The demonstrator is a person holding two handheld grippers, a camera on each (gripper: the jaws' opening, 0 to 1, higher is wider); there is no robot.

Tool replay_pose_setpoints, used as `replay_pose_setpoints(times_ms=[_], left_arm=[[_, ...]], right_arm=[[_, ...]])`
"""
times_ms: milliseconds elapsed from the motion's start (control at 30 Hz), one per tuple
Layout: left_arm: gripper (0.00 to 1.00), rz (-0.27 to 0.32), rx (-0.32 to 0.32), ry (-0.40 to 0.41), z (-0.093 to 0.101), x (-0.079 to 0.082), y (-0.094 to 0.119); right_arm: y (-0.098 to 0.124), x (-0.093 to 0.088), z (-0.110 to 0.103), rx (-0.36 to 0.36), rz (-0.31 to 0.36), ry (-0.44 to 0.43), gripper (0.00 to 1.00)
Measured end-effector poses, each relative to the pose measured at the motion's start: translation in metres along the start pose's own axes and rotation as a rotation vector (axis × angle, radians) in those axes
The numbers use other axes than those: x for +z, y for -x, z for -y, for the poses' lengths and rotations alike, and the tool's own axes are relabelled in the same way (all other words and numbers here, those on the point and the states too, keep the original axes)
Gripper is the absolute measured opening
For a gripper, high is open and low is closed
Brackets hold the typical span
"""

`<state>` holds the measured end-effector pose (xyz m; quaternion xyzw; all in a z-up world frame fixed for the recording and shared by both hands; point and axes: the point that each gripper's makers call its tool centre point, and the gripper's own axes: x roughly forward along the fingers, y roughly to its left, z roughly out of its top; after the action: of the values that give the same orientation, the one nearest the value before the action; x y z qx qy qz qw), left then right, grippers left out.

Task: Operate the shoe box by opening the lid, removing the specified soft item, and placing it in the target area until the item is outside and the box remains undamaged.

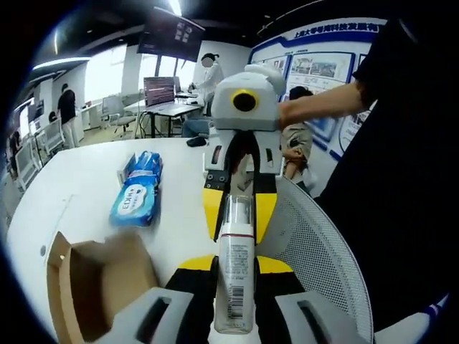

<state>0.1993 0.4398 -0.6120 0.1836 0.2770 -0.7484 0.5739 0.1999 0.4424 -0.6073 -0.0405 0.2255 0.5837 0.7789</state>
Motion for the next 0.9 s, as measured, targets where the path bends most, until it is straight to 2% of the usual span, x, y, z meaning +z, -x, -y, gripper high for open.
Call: replay_pose_setpoints(times_ms=[200, 467, 700, 900], left_arm=[[0.21, -0.047, 0.015, -0.005, -0.004, -0.012, -0.007], [0.21, -0.006, 0.032, 0.053, -0.009, -0.014, -0.009], [0.21, 0.006, 0.048, 0.089, -0.010, -0.020, -0.009], [0.21, 0.033, 0.112, 0.139, -0.019, -0.024, -0.006]], right_arm=[[-0.001, -0.003, 0.004, -0.033, -0.012, -0.027, 0.18], [0.003, -0.003, 0.002, -0.035, -0.007, -0.062, 0.18], [0.006, -0.023, 0.006, -0.043, -0.114, -0.025, 0.18], [0.018, -0.040, 0.015, -0.057, -0.238, 0.046, 0.18]])
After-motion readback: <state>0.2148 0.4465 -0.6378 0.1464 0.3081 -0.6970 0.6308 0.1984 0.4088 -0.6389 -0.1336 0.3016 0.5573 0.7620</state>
